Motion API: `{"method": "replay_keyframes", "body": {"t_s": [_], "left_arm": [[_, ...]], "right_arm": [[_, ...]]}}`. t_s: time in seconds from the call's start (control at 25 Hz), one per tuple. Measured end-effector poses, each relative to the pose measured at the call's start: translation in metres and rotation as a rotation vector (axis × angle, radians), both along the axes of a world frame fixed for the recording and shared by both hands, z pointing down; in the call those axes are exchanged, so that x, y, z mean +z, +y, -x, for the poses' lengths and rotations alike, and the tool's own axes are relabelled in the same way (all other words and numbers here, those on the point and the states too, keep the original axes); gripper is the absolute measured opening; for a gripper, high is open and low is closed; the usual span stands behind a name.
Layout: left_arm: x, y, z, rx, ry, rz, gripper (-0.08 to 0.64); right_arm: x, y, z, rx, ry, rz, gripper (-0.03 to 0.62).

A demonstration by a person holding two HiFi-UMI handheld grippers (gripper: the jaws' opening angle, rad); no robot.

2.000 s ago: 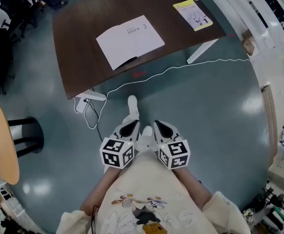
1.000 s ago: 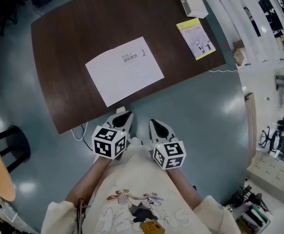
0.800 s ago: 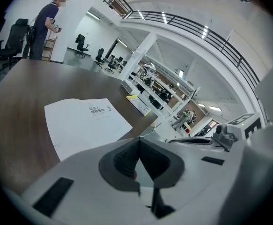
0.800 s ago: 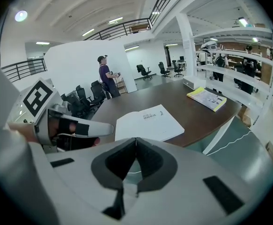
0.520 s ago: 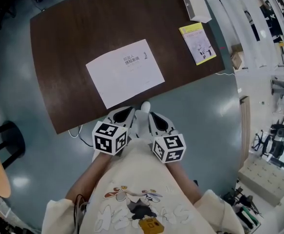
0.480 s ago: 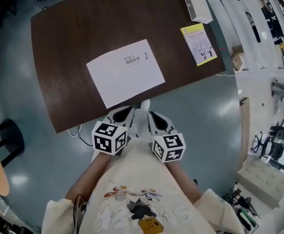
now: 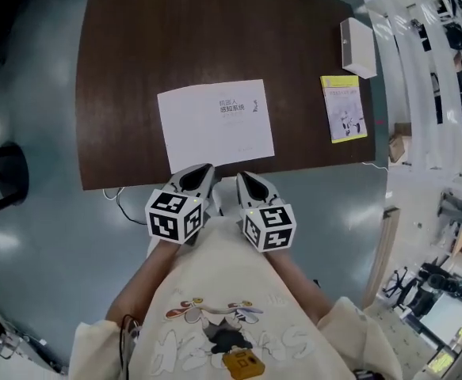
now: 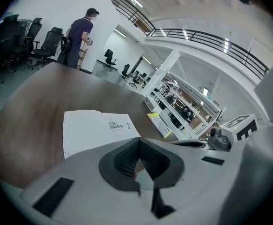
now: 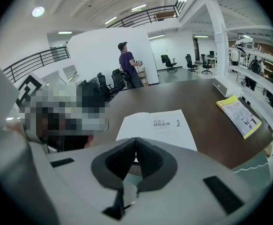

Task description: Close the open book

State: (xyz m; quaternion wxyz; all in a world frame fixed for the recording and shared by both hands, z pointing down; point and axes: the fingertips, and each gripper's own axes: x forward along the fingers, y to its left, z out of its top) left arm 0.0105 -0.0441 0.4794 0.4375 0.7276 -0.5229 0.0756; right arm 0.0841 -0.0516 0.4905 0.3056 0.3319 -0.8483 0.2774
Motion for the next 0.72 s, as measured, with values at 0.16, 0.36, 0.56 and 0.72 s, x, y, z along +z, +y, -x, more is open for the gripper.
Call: {"method": "replay_keyframes", "body": {"t_s": [0.16,0.36,0.56,0.72], "left_arm": [[0.008,-0.004,-0.001,-0.082,0.000,0.030,0.006],[0.018,-0.002,0.013,-0.269,0.111,0.076,0.006],[0.031,0.006,0.024,-0.471,0.262,0.085,0.017],[0.048,0.016,0.023,-0.589,0.332,0.078,0.063]], "right_arm": [[0.003,-0.018,0.007,-0.093,-0.009,0.016,0.006],[0.004,-0.029,0.021,-0.201,-0.023,0.040,0.006],[0.010,-0.029,0.032,-0.314,-0.021,0.069,0.006],[0.022,-0.025,0.030,-0.393,-0.007,0.078,0.006]]}}
